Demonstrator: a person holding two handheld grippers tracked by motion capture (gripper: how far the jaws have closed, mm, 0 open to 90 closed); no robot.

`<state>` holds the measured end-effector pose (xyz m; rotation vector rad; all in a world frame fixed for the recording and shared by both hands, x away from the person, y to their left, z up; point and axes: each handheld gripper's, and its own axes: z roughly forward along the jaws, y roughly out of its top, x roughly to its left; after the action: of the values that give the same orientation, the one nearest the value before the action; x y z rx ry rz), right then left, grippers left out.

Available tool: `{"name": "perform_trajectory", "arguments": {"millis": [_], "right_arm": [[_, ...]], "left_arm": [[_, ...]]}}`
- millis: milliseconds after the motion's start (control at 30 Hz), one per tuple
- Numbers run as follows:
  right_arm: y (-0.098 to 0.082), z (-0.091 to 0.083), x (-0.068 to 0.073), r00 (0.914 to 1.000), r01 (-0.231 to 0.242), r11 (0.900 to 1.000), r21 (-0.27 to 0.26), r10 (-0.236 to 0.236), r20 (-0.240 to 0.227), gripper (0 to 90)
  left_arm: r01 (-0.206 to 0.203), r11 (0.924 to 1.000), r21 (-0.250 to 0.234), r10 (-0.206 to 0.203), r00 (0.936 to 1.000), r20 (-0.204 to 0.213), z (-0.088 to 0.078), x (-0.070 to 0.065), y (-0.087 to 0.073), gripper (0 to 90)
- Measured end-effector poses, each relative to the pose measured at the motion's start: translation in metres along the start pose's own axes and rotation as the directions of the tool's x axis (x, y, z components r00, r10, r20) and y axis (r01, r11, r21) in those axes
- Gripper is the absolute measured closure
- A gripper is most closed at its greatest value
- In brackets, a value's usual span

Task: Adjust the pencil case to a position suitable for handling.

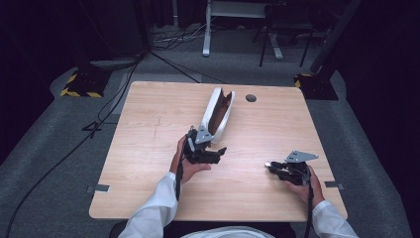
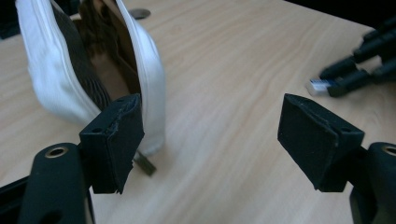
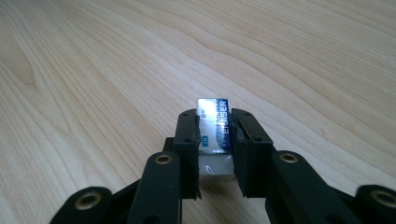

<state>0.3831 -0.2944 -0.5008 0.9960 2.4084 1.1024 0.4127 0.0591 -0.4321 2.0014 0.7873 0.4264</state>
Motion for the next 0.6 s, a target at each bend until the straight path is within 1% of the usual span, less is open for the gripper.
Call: {"name": "perform_trajectory", "arguments": {"millis": [33, 67, 133, 167, 233, 300, 367, 467, 500, 567, 600], "right_arm": [[-0.001, -0.002, -0.001, 1.0, -0.002, 1.0, 0.001, 0.002, 0.001, 73.4], [-0.003, -0.003, -0.003, 1.0, -0.006, 1.0, -0.002, 0.006, 0.002, 73.4], [-0.005, -0.006, -0.006, 1.0, -0.007, 1.0, -0.001, 0.007, 0.004, 73.4], [-0.007, -0.008, -0.007, 1.0, -0.009, 1.0, -0.003, 0.009, 0.003, 73.4], [-0.009, -0.01, -0.01, 0.9999, -0.012, 1.0, 0.0, 0.012, 0.004, 73.4], [-0.01, -0.012, -0.013, 0.9999, -0.015, 1.0, 0.0, 0.015, 0.002, 73.4], [-0.012, -0.014, -0.015, 0.9998, -0.019, 1.0, 0.003, 0.019, 0.003, 73.4], [-0.014, -0.018, -0.018, 0.9998, -0.019, 1.0, 0.005, 0.019, 0.006, 73.4], [-0.015, -0.019, -0.019, 0.9998, -0.02, 1.0, 0.004, 0.02, 0.006, 73.3], [-0.017, -0.021, -0.021, 0.9995, -0.03, 1.0, 0.001, 0.03, 0.005, 73.4], [-0.017, -0.021, -0.021, 0.9995, -0.03, 1.0, 0.001, 0.03, 0.005, 73.4]], "left_arm": [[0.004, 1.0, 0.001, -0.004, 0.9999, -0.01, 0.005, 0.001, 0.004, 23.1], [0.006, 1.0, 0.0, -0.006, 0.9999, -0.01, 0.009, 0.003, 0.008, 23.0], [-0.005, 0.9999, 0.015, 0.005, 0.9998, -0.021, 0.019, 0.003, 0.014, 23.0], [-0.008, 0.9997, 0.023, 0.008, 0.9998, -0.019, 0.024, 0.004, 0.017, 23.0], [-0.03, 0.9986, 0.043, 0.033, 0.9983, -0.049, 0.033, 0.003, 0.021, 23.3], [-0.014, 0.9985, 0.053, 0.017, 0.9982, -0.057, 0.042, 0.005, 0.024, 24.5], [-0.004, 0.9983, 0.059, 0.009, 0.9965, -0.083, 0.049, 0.007, 0.027, 25.7], [-0.003, 0.9964, 0.084, 0.01, 0.9959, -0.09, 0.058, 0.011, 0.027, 35.5], [0.002, 0.9959, 0.09, 0.005, 0.9965, -0.083, 0.06, 0.012, 0.026, 39.7], [0.003, 0.9957, 0.093, 0.006, 0.9957, -0.093, 0.063, 0.016, 0.025, 48.9], [0.003, 0.9957, 0.093, 0.006, 0.9957, -0.093, 0.063, 0.016, 0.025, 56.5]]}}
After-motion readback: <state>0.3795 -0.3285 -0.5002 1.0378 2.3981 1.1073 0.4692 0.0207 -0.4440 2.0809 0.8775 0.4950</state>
